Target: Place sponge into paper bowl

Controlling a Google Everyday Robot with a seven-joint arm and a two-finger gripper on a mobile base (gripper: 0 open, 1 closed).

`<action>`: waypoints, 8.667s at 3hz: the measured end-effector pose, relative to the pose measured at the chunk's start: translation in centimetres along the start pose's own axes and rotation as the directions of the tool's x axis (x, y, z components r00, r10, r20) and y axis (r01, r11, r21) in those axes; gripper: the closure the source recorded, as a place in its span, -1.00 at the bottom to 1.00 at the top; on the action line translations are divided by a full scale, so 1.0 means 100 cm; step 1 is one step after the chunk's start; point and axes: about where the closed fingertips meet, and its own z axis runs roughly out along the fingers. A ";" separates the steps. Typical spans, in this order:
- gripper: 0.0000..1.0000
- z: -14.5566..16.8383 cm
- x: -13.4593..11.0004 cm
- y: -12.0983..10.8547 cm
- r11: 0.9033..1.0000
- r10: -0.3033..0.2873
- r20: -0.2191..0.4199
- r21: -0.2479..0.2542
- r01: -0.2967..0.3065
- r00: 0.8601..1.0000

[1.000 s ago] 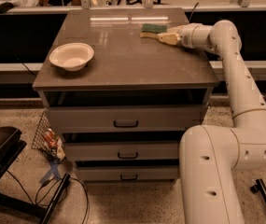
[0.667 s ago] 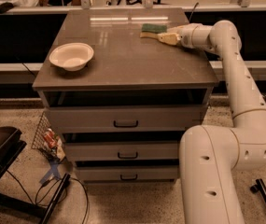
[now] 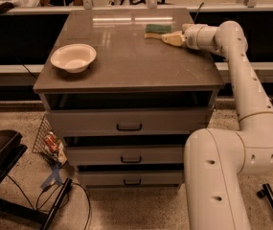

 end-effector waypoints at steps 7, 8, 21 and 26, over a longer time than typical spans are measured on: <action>1.00 -0.092 -0.119 0.011 0.986 -0.160 -0.145 0.017 0.164 0.976; 1.00 -0.092 -0.119 0.011 0.986 -0.160 -0.146 0.017 0.164 0.976; 1.00 -0.036 -0.123 0.346 0.924 -0.132 -0.085 -0.370 0.091 0.988; -1.00 -0.020 -0.109 0.365 0.915 -0.131 -0.113 -0.397 0.076 0.985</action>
Offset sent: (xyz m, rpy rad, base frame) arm 0.0007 0.0027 -0.0019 0.0002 0.0024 0.0030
